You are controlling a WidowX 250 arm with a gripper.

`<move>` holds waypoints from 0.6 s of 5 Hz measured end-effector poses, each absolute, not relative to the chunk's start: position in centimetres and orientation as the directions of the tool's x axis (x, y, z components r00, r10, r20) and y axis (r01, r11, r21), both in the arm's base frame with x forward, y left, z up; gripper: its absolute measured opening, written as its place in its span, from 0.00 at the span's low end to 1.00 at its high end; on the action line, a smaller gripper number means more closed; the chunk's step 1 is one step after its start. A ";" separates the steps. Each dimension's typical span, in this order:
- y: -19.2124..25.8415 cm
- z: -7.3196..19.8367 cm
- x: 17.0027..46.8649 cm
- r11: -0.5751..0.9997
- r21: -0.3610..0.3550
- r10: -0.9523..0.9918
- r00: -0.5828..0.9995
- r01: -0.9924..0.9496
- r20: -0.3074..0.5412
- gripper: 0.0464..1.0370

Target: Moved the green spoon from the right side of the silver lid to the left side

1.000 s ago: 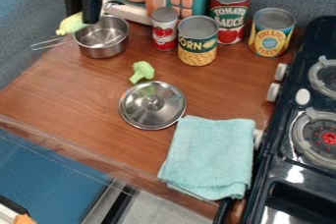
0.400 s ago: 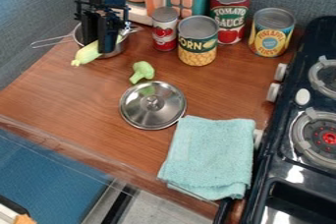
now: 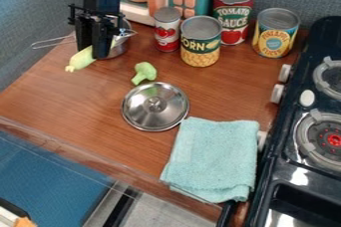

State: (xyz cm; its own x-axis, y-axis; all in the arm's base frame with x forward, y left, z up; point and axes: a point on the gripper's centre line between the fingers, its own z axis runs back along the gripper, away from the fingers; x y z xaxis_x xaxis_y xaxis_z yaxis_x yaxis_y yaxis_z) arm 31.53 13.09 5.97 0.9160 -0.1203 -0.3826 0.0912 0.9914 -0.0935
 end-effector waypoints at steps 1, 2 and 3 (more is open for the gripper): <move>13.0 4.9 31.0 0.991 -0.094 -0.126 0.913 0.097 -0.388 0.34; 12.8 4.2 30.5 0.990 -0.101 -0.133 0.910 0.101 -0.394 0.34; 12.2 5.0 30.6 0.989 -0.094 -0.143 0.916 0.116 -0.374 0.34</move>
State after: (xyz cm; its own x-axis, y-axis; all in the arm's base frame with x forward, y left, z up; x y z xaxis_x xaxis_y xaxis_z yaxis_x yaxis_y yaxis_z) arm 30.57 12.24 4.99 0.9165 -0.1428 -0.3737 0.1159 0.9888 -0.0938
